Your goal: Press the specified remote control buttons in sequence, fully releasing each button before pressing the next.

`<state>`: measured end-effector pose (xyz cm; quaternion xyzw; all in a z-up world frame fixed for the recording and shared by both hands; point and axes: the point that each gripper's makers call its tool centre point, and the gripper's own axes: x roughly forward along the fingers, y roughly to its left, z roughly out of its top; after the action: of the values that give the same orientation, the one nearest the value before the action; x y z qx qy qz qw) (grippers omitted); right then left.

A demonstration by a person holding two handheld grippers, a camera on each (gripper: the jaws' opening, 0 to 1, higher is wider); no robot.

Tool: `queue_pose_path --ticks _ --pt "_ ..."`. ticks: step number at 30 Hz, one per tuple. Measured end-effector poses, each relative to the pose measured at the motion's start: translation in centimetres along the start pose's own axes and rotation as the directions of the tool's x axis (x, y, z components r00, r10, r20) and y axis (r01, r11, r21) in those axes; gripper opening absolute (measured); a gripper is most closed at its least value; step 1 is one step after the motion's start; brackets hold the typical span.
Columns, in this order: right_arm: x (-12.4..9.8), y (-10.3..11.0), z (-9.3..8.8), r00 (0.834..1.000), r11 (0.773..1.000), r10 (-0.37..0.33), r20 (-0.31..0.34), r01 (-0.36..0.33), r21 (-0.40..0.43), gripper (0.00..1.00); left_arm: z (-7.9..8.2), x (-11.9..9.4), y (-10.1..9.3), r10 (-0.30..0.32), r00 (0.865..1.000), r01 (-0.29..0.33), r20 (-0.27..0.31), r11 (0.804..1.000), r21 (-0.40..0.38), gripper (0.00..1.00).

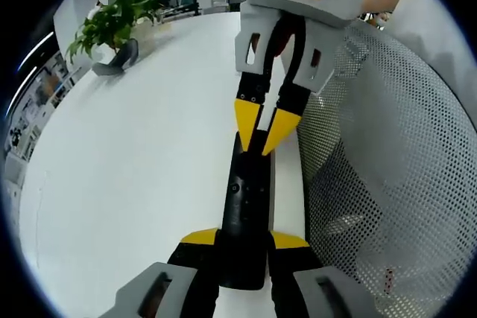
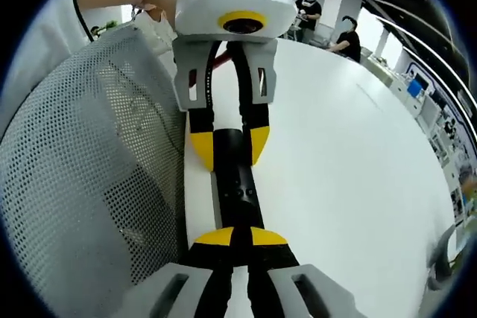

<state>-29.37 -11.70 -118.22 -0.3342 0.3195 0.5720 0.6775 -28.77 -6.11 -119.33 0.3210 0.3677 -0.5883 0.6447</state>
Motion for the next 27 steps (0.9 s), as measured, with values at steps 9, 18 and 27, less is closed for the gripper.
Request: queue_pose_path --ticks 9,18,27 --pt "0.16 -0.33 0.37 0.998 0.992 0.019 -0.065 -0.027 -0.126 0.00 0.03 0.04 0.02 0.016 0.999 -0.015 0.052 1.000 -0.017 0.24" --pt "0.29 -0.18 0.25 0.980 0.980 0.001 -0.197 -0.041 -0.195 0.00 0.23 0.01 0.10 0.092 0.982 -0.074 0.164 0.991 -0.111 0.26" --pt "-0.04 -0.70 0.46 1.000 0.993 0.010 -0.012 -0.008 0.121 0.00 0.24 0.05 0.28 0.121 0.969 -0.090 0.213 0.984 -0.151 0.27"
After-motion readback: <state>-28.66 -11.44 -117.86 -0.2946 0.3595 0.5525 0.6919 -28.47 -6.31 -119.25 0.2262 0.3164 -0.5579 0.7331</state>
